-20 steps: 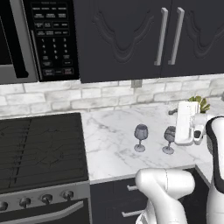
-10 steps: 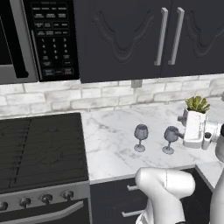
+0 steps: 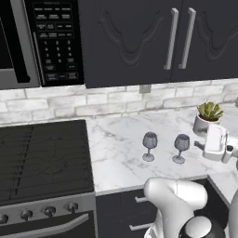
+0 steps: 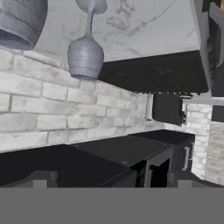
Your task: Retrieve the wine glasses from the counter and place one next to each plate.
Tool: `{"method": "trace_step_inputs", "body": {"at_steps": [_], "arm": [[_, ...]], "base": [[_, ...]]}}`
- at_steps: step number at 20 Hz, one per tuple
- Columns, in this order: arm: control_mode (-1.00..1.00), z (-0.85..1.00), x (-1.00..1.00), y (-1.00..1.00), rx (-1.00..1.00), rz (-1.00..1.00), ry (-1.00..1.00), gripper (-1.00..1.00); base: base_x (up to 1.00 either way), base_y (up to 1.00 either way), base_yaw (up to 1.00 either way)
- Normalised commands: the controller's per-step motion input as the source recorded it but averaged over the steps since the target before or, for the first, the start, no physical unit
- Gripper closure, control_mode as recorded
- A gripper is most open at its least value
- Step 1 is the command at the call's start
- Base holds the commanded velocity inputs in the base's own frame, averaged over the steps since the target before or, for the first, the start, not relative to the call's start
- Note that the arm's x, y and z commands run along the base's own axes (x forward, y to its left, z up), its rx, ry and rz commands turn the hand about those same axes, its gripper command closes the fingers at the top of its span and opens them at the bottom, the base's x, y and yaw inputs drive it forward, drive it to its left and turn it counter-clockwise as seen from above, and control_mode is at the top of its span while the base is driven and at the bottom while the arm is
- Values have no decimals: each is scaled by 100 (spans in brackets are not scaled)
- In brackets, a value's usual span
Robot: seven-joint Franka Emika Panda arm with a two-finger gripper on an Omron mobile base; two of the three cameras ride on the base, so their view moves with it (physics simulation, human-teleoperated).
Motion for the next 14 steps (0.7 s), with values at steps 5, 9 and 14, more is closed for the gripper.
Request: {"method": "trace_step_inputs", "body": {"at_steps": [5, 9, 14], "arm": [[-100, -25, 0, -46, 3, 0, 11, -100], [-100, -37, 0, -30, 0, 0, 16, -100], [-100, -40, 0, -21, 0, 0, 17, -100]], "base": [[0, 0, 0], [0, 0, 0], [0, 0, 0]]}}
